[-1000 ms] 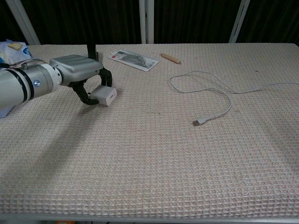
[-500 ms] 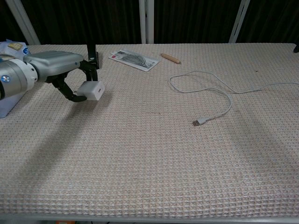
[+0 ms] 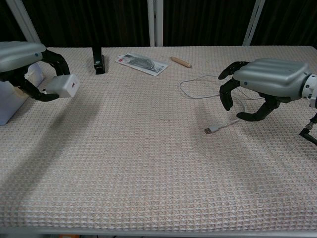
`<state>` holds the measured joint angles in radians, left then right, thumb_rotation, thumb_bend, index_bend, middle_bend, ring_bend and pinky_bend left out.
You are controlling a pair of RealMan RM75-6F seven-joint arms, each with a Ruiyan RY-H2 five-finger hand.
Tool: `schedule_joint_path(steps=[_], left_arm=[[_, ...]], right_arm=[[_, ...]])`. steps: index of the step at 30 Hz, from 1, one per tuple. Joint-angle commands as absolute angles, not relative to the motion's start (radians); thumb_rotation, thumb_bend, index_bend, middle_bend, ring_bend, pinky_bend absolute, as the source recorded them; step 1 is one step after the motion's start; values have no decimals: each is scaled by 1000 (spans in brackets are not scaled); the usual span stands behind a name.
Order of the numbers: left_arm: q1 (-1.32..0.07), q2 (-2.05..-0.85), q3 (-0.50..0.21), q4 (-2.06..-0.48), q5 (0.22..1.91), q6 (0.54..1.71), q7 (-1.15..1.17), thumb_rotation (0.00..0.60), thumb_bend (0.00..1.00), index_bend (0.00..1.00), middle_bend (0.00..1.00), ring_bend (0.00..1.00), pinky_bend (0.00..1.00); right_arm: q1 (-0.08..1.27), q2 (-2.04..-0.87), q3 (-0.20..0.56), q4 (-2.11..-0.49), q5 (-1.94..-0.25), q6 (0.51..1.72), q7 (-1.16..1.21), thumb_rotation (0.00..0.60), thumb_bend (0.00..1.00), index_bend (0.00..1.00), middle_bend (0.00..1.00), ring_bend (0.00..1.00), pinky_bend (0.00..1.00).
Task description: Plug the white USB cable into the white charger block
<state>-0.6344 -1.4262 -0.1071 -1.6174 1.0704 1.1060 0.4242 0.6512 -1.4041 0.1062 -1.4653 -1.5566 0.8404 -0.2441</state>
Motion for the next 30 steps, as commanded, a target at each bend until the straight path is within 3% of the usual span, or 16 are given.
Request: schedule_joint_path(steps=[1, 16, 30], left_arm=[[-632, -1425, -108, -1617, 1069, 1104, 422, 600, 374, 469, 428, 195, 97], [-625, -1428, -109, -1605, 1080, 1088, 407, 600, 375, 468, 426, 195, 91], [-615, -1426, -109, -1592, 1094, 1079, 381, 600, 374, 469, 423, 195, 89]], right_arm=[[663, -1460, 97, -1426, -1558, 859, -343, 600, 303, 488, 420, 99, 0], [639, -1570, 84, -1437, -1412, 889, -527, 600, 280, 393, 376, 96, 0], [647, -1624, 81, -1420, -1360, 911, -550, 600, 279, 416, 386, 97, 0]])
